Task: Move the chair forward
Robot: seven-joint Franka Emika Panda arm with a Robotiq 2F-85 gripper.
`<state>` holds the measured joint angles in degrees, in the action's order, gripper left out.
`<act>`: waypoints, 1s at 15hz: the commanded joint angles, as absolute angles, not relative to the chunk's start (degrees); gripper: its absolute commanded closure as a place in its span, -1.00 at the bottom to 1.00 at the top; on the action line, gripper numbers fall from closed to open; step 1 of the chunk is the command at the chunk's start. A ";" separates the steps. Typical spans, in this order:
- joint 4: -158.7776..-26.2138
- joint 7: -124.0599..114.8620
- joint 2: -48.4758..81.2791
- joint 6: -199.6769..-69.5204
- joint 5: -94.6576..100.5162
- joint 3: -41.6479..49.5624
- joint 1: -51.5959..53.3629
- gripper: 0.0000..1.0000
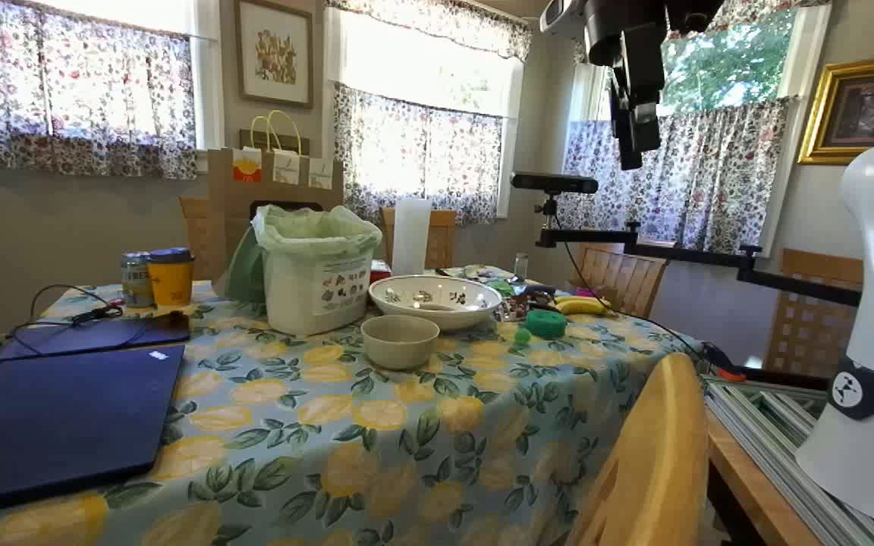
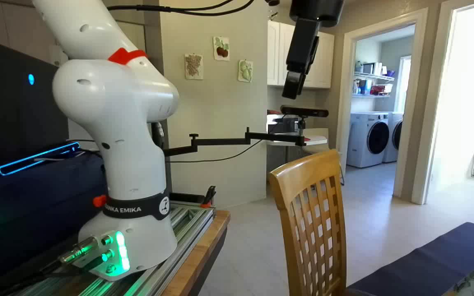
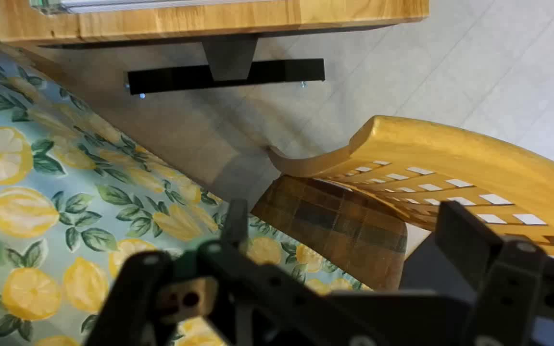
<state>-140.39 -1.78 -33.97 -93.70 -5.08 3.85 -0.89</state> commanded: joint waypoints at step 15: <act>-140.39 6.95 -32.01 -94.19 -7.64 1.14 3.79 -1.00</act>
